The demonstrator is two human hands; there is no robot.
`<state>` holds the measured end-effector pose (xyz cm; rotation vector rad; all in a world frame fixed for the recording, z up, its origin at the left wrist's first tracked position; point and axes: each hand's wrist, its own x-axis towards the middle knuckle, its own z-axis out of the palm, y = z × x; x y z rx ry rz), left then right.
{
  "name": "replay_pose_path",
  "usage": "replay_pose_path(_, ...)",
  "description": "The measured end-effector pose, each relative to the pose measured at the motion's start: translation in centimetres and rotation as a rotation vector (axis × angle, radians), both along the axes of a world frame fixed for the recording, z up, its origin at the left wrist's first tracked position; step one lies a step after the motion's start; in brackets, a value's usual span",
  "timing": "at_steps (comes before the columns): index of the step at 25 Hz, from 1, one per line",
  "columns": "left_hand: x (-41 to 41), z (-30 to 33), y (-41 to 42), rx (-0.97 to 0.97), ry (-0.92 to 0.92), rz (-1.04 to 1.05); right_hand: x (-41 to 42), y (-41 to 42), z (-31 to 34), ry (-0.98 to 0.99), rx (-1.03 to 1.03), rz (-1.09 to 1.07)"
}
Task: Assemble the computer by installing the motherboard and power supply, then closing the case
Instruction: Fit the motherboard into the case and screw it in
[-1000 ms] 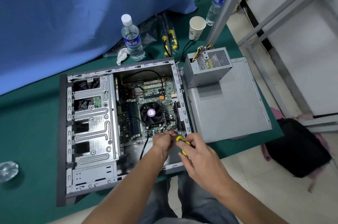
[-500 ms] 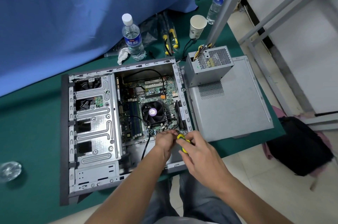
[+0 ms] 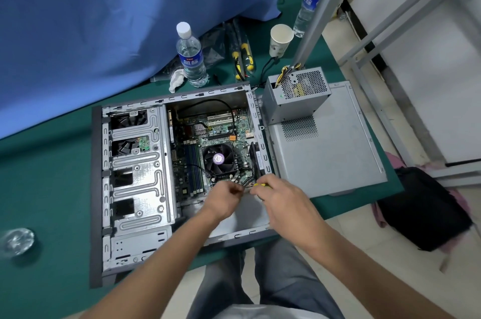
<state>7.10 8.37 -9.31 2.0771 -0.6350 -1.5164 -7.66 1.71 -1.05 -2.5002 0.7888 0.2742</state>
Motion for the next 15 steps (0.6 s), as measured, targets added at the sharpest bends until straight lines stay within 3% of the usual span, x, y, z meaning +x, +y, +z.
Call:
replay_pose_path(3,2.4,2.9,1.8,-0.078,-0.263,-0.178,0.6,-0.7,-0.1,0.009,0.037,-0.025)
replay_pose_path(9,6.7,4.2,8.4,-0.337,-0.855,-0.179,2.5,0.4,0.7,0.138,-0.232,0.021)
replay_pose_path(12,8.0,2.8,11.0,-0.121,-0.911,-0.133,3.1,0.8,0.2,0.136,-0.212,0.074)
replay_pose_path(15,8.0,1.1,11.9,-0.059,-0.921,-0.161,3.5,-0.1,0.3,0.117,-0.230,0.207)
